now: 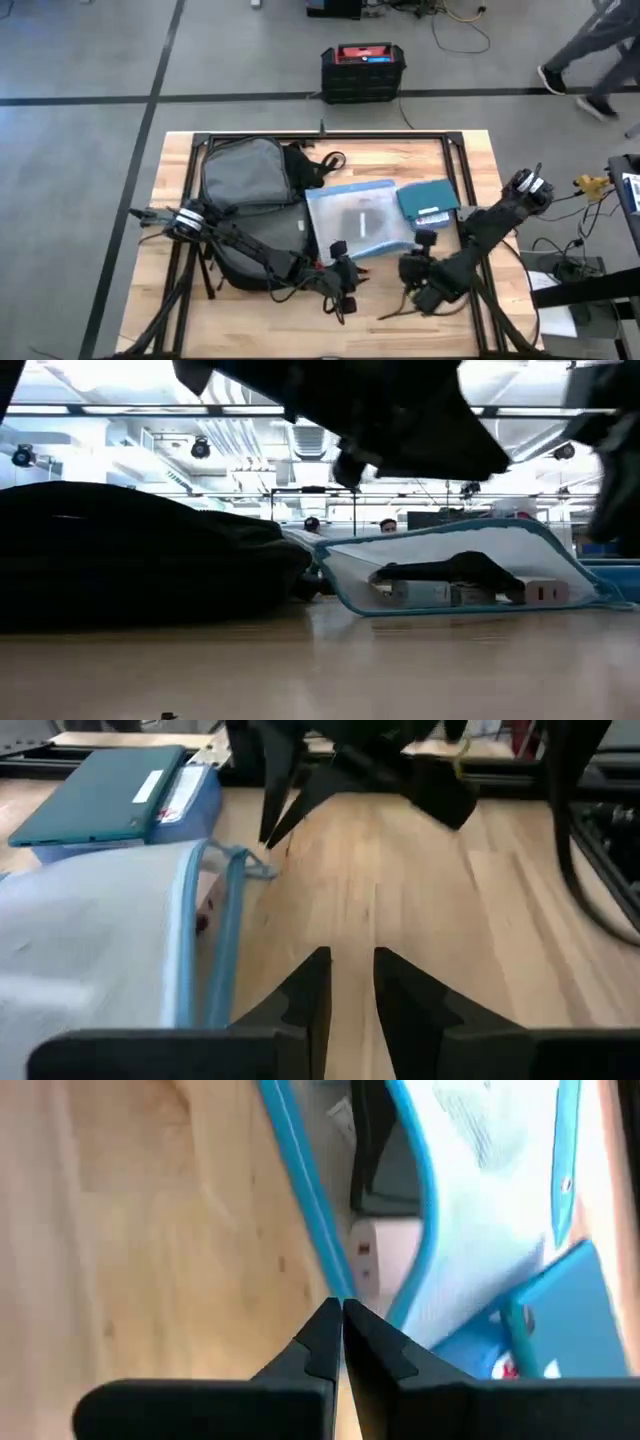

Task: Unpack backpack
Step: Close the white mesh zipper pouch

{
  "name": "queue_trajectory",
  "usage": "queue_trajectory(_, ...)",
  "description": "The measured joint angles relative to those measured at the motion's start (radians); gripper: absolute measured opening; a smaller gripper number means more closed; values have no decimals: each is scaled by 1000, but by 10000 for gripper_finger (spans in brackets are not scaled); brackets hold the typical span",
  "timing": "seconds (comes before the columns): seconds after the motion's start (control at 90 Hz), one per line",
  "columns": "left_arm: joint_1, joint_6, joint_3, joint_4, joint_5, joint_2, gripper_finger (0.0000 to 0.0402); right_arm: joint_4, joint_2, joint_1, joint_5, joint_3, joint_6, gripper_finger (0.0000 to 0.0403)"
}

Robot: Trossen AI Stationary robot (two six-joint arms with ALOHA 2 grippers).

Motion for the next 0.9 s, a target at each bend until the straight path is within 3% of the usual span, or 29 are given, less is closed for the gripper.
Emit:
queue_trajectory(0.122,17,34,109,-18,11,72,63,-9,-85,18,2,-79,124,0)
queue_trajectory(0.4,57,-12,474,-333,14,303,63,343,-170,8,-22,-345,142,0)
queue_trajectory(0.522,60,-10,557,-344,11,372,63,564,-155,6,-65,-417,102,0)
queue_trajectory(0.689,57,-10,637,-316,11,420,63,685,-156,57,-87,-399,52,0)
queue_trajectory(0.778,61,-9,695,-296,9,466,63,580,-209,107,-8,-365,61,0)
queue_trajectory(0.9,72,-16,811,-299,-3,542,63,306,-250,138,19,-363,262,0)
